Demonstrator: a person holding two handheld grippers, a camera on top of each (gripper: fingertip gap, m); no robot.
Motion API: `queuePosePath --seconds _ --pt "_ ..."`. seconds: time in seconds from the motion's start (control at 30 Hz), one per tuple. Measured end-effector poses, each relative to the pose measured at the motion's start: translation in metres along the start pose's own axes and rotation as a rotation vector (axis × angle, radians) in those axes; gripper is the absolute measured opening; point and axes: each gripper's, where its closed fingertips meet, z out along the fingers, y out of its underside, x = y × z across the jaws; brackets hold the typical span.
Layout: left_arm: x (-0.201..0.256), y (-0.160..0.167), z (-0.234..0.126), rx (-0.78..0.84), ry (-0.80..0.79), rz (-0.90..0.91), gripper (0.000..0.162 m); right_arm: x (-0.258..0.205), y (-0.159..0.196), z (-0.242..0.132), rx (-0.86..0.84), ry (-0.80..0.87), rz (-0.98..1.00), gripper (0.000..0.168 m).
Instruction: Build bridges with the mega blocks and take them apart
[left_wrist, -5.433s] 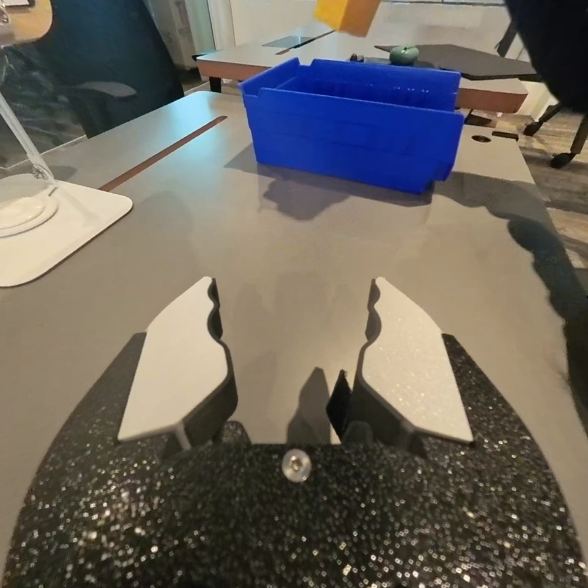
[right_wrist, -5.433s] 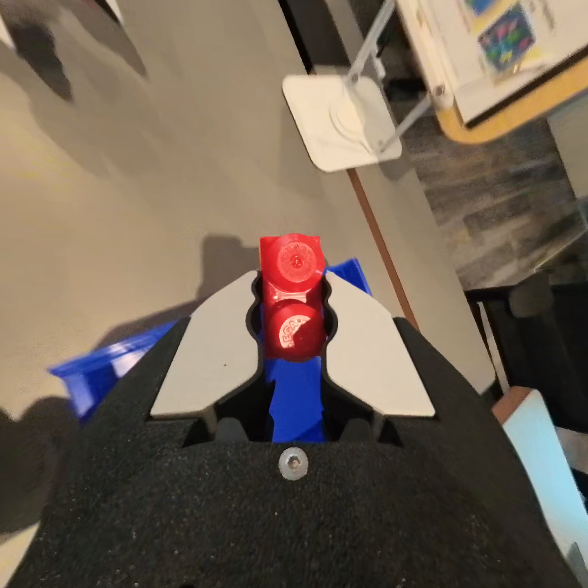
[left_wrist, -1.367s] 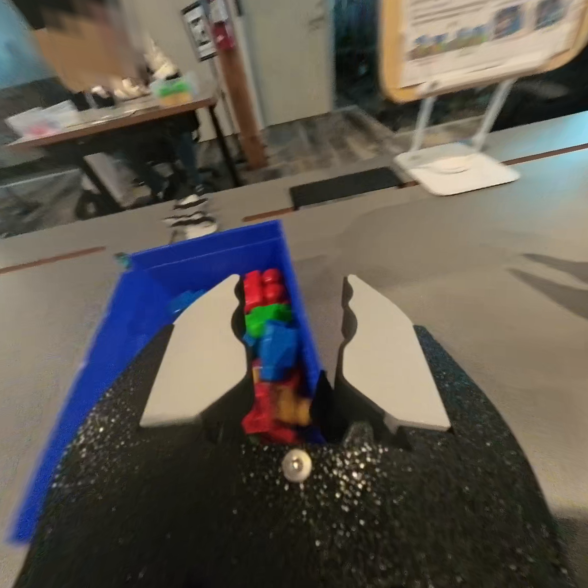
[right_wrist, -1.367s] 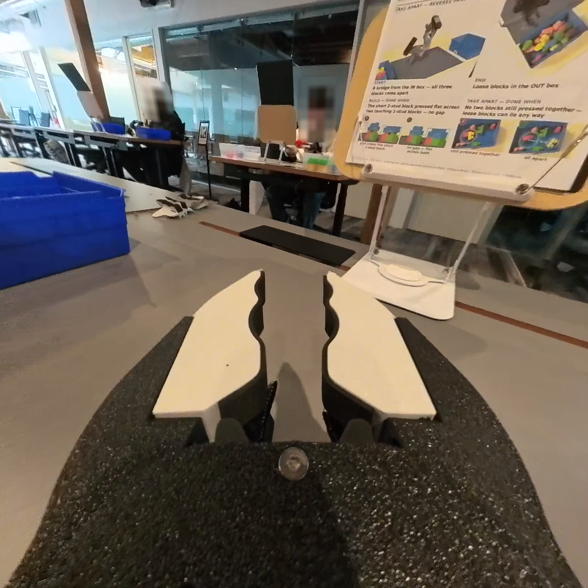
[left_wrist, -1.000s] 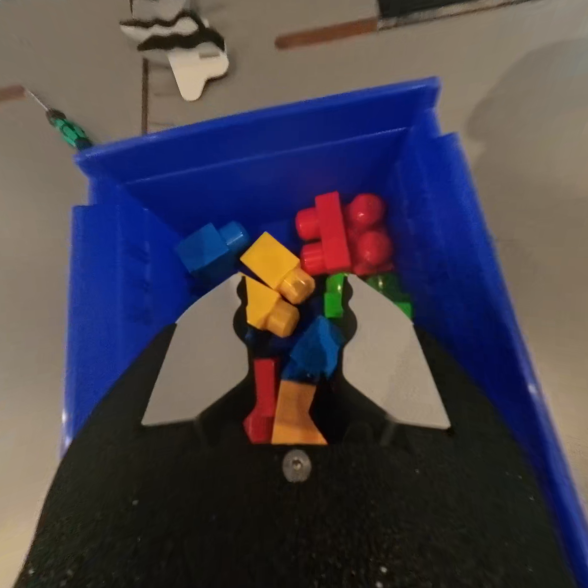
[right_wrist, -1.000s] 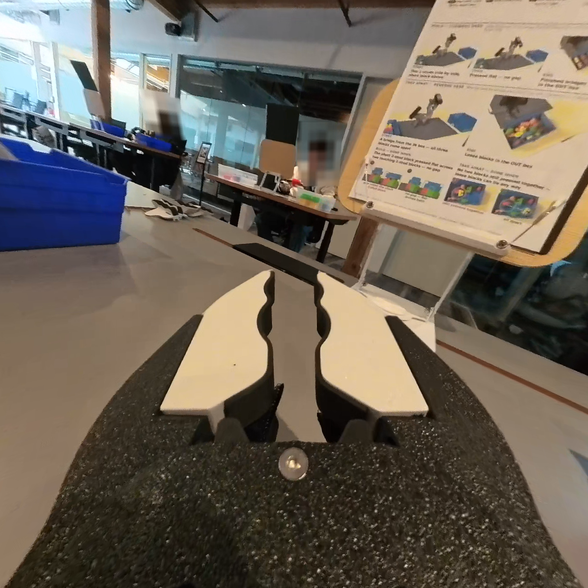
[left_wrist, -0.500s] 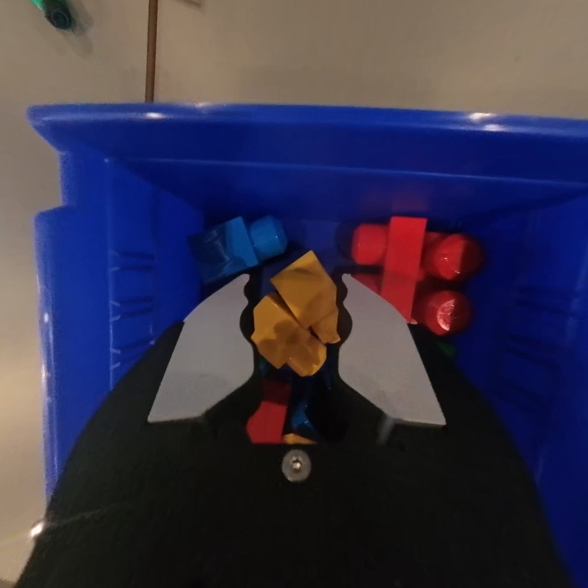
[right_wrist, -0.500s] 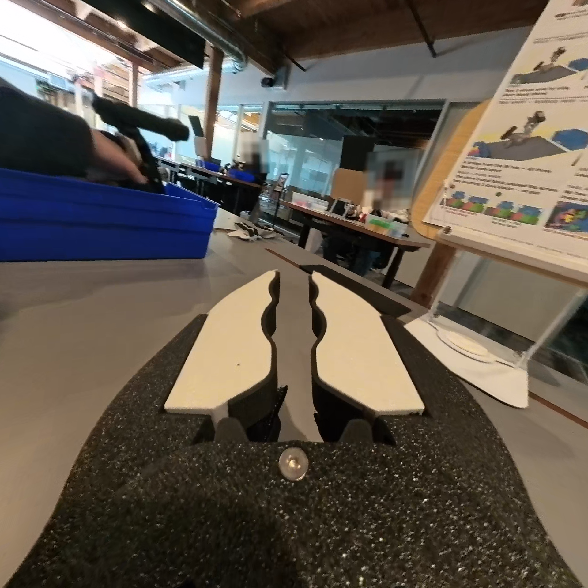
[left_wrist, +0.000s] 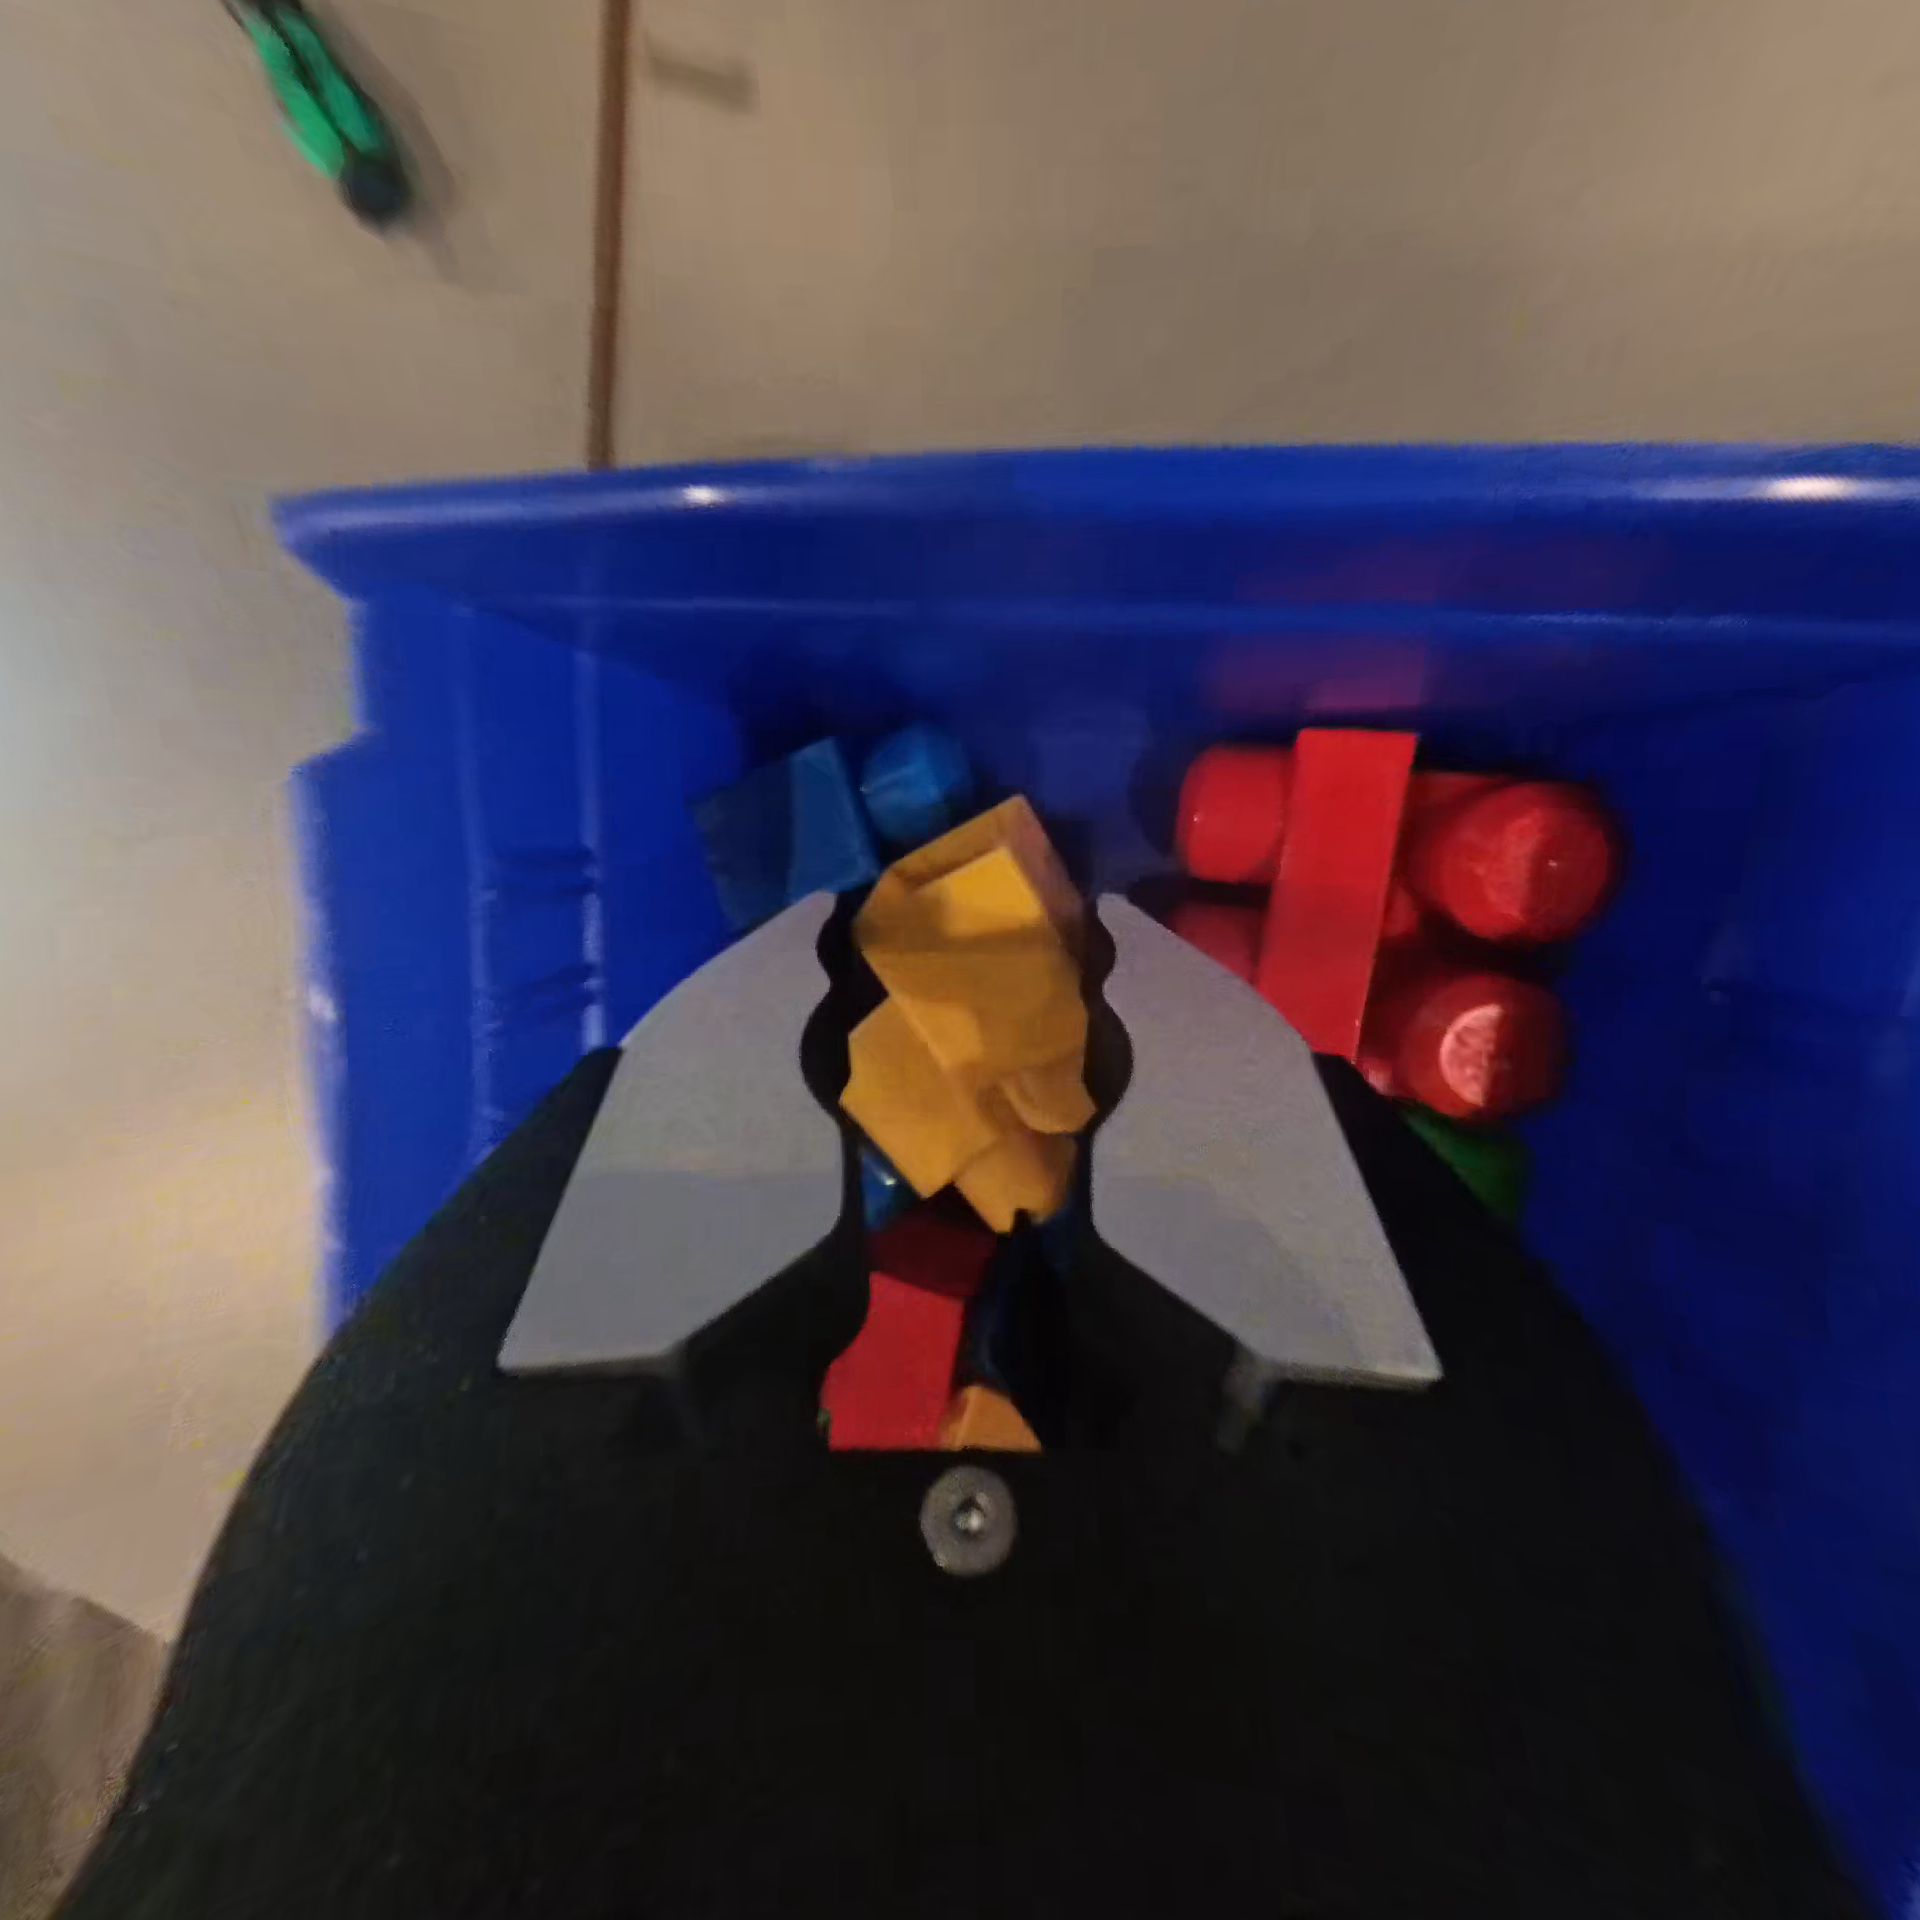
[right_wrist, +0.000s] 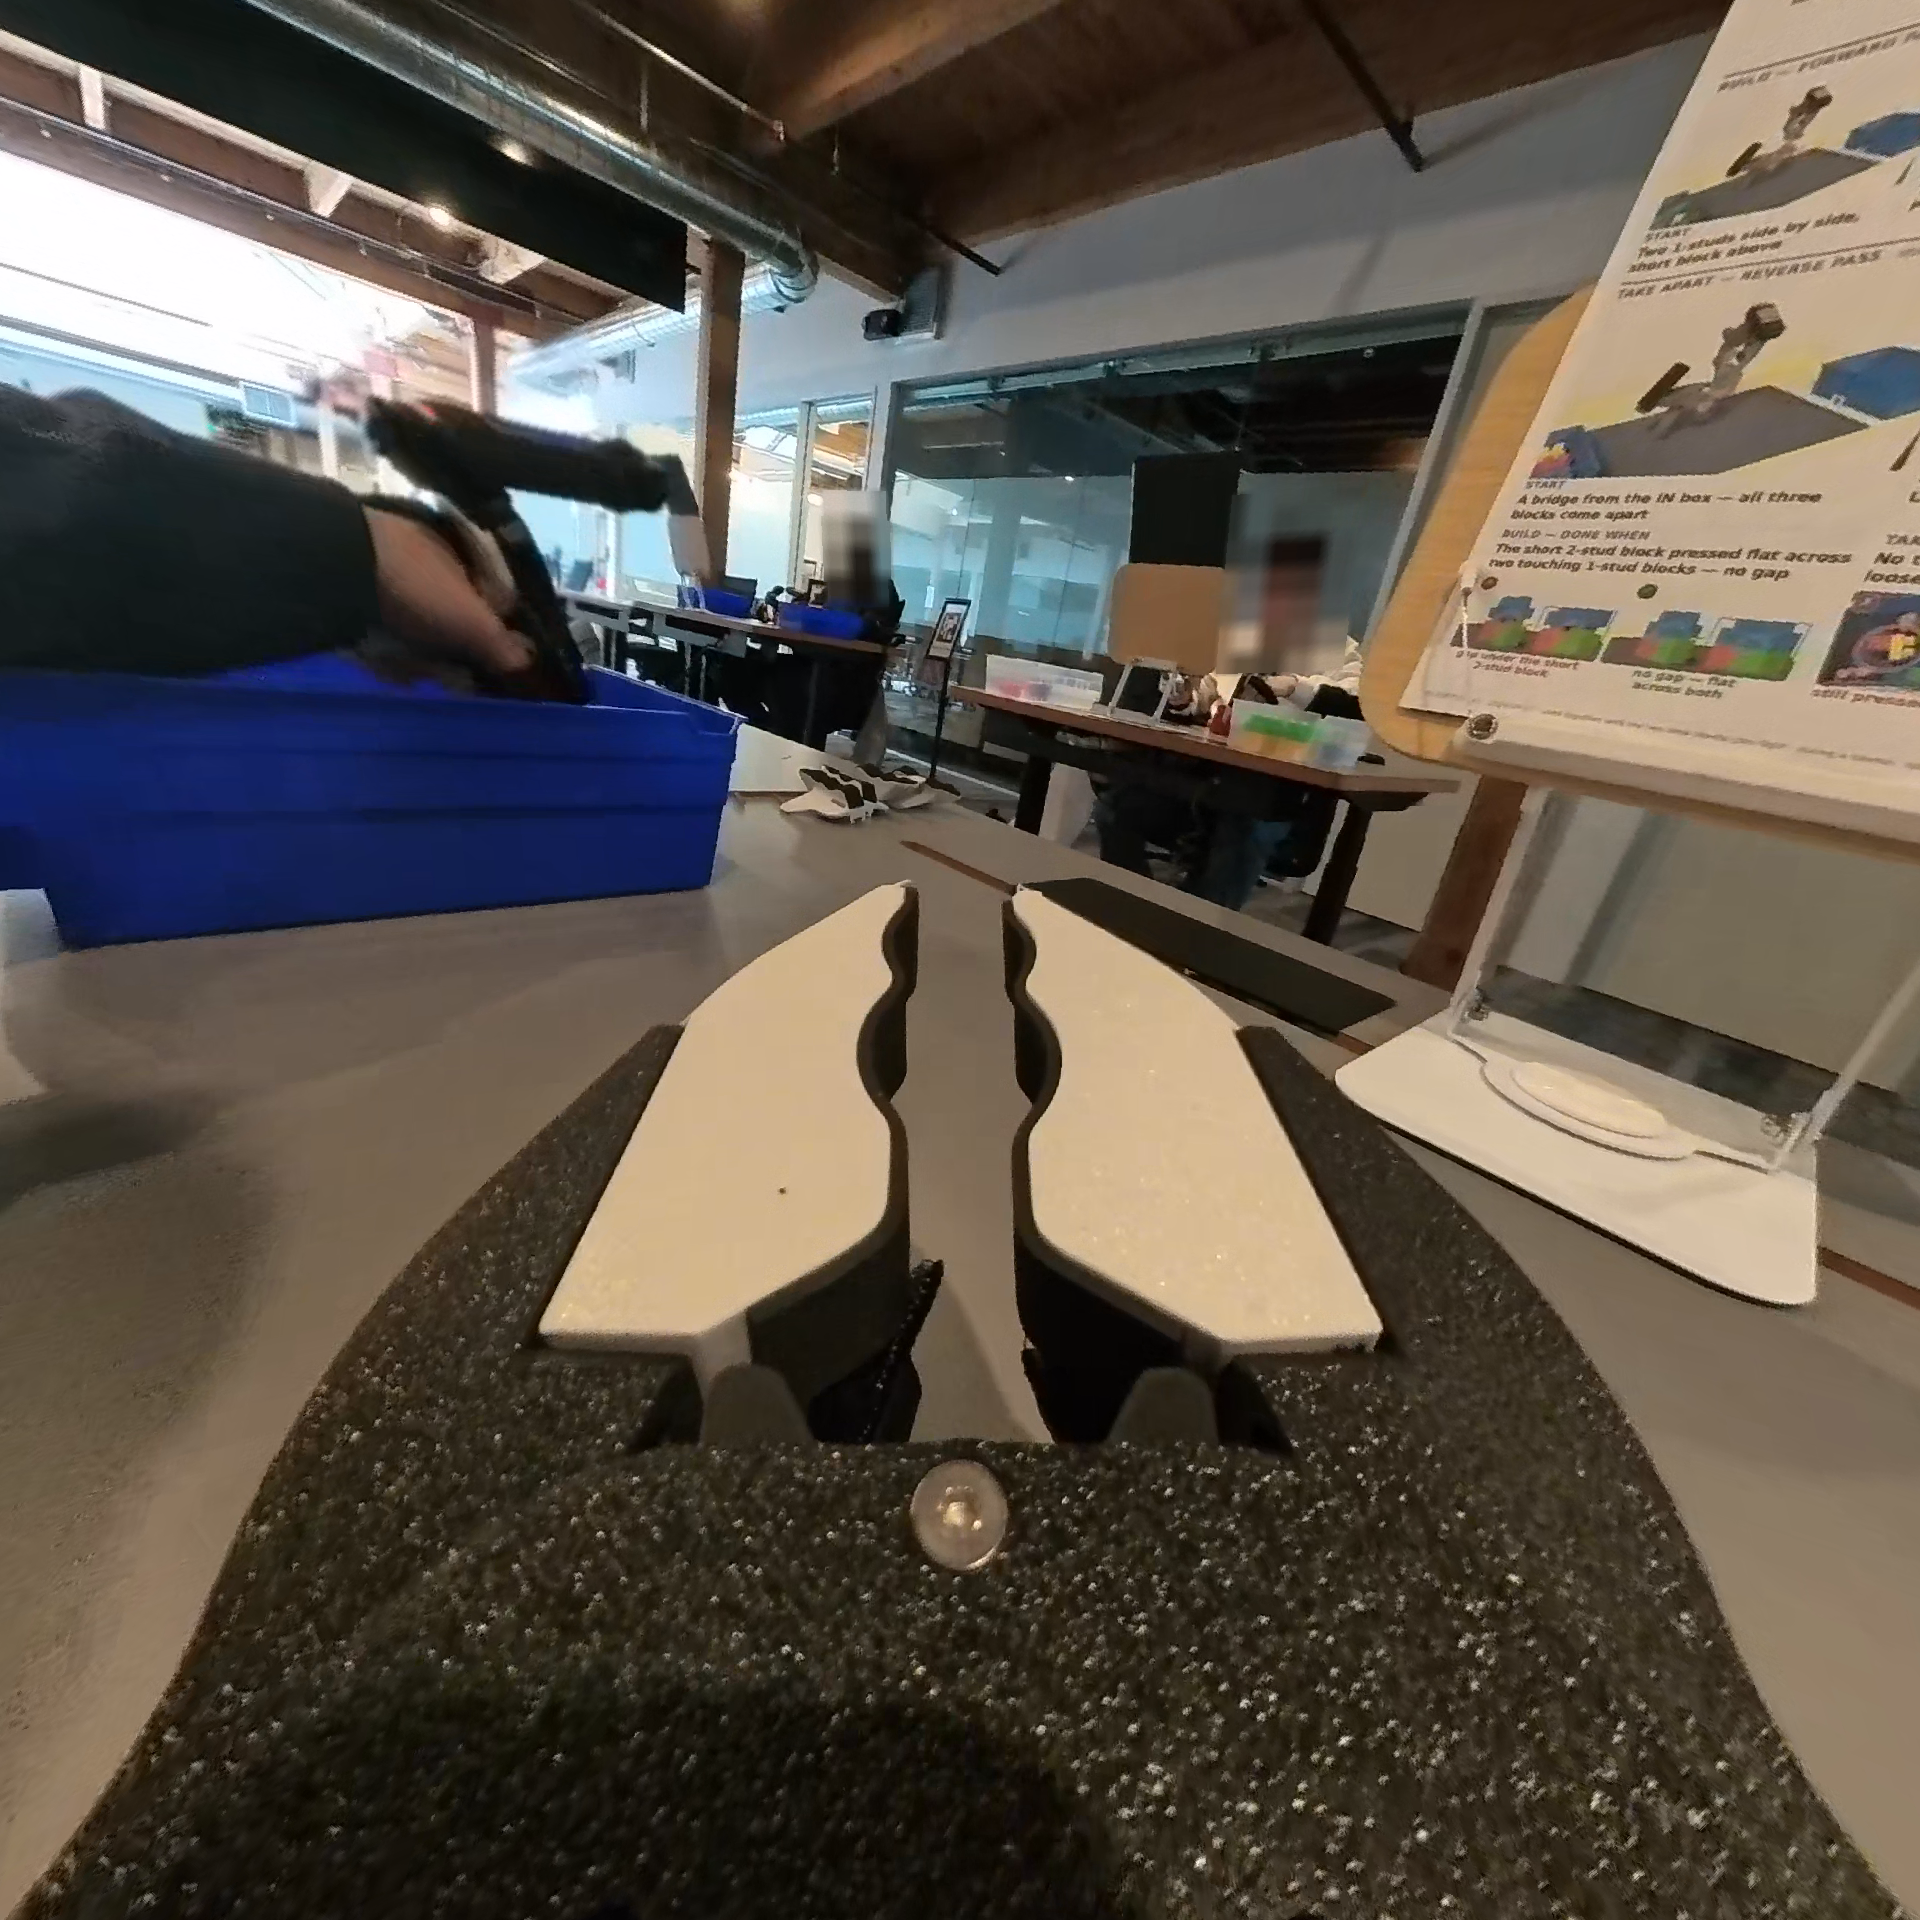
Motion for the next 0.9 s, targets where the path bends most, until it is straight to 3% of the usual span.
queuePosePath --seconds 0.23,0.43,0.57,0.67,0.8,0.9 --pt "0.04 -0.037 -0.104 0.334 -0.037 0.171 0.04 0.005 0.0 -0.001 0.001 0.021 0.015 0.014" --pt "0.183 -0.041 -0.173 0.494 0.307 0.433 0.04 0.016 -0.002 -0.007 -0.002 0.078 0.0 0.013" --pt "0.281 -0.007 -0.163 0.424 0.506 0.629 0.04 0.028 -0.006 -0.016 -0.005 0.136 -0.076 0.011" --pt "0.33 0.018 -0.139 0.323 0.6 0.699 0.04 0.037 -0.006 -0.023 -0.012 0.173 -0.124 0.009" --pt "0.366 0.037 -0.121 0.256 0.676 0.757 0.041 0.044 -0.004 -0.025 -0.018 0.19 -0.099 0.009" --pt "0.371 0.034 -0.113 0.278 0.629 0.759 0.042 0.044 -0.003 -0.024 -0.023 0.184 -0.087 0.009"
